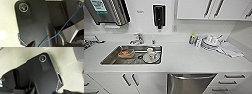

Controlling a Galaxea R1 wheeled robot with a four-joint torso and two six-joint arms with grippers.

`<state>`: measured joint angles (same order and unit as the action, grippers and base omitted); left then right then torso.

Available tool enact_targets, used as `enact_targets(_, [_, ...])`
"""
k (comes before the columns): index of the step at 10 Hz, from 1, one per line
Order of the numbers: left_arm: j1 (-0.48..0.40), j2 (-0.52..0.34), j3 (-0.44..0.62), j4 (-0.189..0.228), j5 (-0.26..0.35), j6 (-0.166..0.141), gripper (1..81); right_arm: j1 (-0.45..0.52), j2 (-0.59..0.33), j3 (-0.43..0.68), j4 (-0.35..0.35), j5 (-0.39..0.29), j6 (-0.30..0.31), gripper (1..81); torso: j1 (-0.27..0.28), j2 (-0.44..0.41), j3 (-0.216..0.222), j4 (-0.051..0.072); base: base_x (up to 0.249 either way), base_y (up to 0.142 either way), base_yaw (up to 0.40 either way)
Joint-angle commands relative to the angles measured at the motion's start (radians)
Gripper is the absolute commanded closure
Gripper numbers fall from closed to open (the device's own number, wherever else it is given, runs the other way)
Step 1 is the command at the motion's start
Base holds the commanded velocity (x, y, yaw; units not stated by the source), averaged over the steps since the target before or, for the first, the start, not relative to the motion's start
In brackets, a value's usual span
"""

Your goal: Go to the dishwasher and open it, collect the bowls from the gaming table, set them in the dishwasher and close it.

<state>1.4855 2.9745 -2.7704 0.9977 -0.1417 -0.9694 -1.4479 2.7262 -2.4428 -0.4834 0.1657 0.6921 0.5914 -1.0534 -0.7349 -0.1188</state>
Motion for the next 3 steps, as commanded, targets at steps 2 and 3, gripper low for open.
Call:
enact_targets(2, [-0.015,-0.012,-0.009,-0.005,0.045,0.000,1.0,-0.082,0.171,-0.212,-0.100,-0.025,0.009,1.0,0.000,0.000,0.000,0.000,0.000,0.000,0.000])
enact_targets(3, [-0.015,-0.003,-0.009,-0.005,0.045,-0.002,1.0,-0.084,0.215,-0.245,-0.101,-0.031,0.010,1.0,0.000,0.000,0.000,0.000,0.000,0.000,0.000])
